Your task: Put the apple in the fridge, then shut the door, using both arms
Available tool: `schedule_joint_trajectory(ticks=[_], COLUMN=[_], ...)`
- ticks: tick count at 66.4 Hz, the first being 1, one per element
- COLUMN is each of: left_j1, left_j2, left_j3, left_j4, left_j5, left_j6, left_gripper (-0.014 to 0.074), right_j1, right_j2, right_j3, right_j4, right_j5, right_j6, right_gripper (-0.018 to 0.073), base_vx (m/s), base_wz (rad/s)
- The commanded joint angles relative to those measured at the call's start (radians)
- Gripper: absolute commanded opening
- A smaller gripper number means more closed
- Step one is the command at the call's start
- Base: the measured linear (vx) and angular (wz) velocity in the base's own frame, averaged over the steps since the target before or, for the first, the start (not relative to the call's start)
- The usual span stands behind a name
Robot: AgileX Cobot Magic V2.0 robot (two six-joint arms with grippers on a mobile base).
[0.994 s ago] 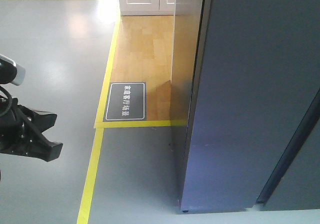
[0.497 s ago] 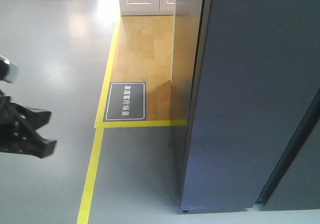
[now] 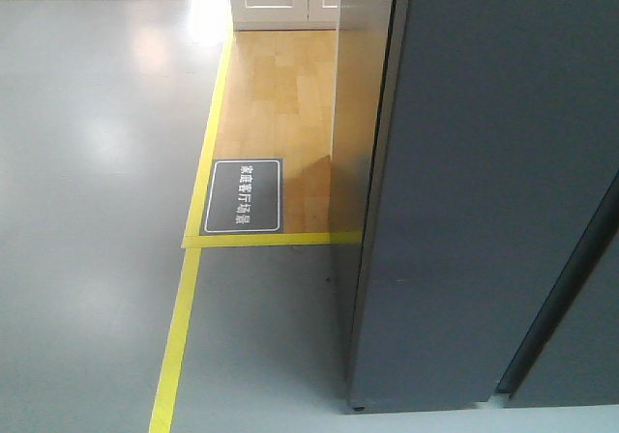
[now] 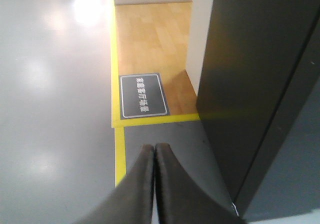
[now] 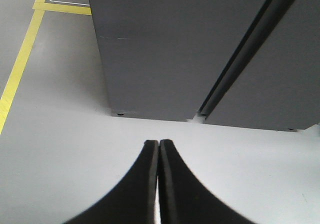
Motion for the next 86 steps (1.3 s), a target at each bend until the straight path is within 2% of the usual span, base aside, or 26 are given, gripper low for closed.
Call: schedule_joint_trajectory(ticks=[1,27,33,47,86], left_j1=[0.026,0.051,0.051,0.065,0.066], left_j2=[-0.095,-0.428,-0.469,-0.463,-0.459], left_j3=[0.063,0.368,0.424,0.420,0.420], left_j4=[-0.013,-0.013,-0.012,-0.003,-0.004], left_j5=[-0.122,-0.330,-0.411,-0.463,-0.458], left_j6=[-0.009,-0.009,-0.009,0.003,0.003], left_gripper=[-0.0006,-0.0006,-0.0006,-0.0006,-0.0006], right_j1=[0.001,0.001,0.001,0.001,0.001], right_j2=[0.005,0.005,0.005,0.005,0.005], right_j3=[-0.025,-0.025,-0.025,-0.025,-0.025], right_j4=[-0.008,-0.008,-0.008,-0.008,-0.007], right_j5=[-0.053,-0.053,-0.053,-0.053,-0.053], right_j6=[-0.001,-0.001,-0.001,-0.001,-0.001], right_gripper=[-0.0003,-0.0003,-0.0003,-0.0003,-0.0003], base_vx=[0.00,0.00,0.00,0.00,0.00], base_wz=[0.00,0.00,0.00,0.00,0.00])
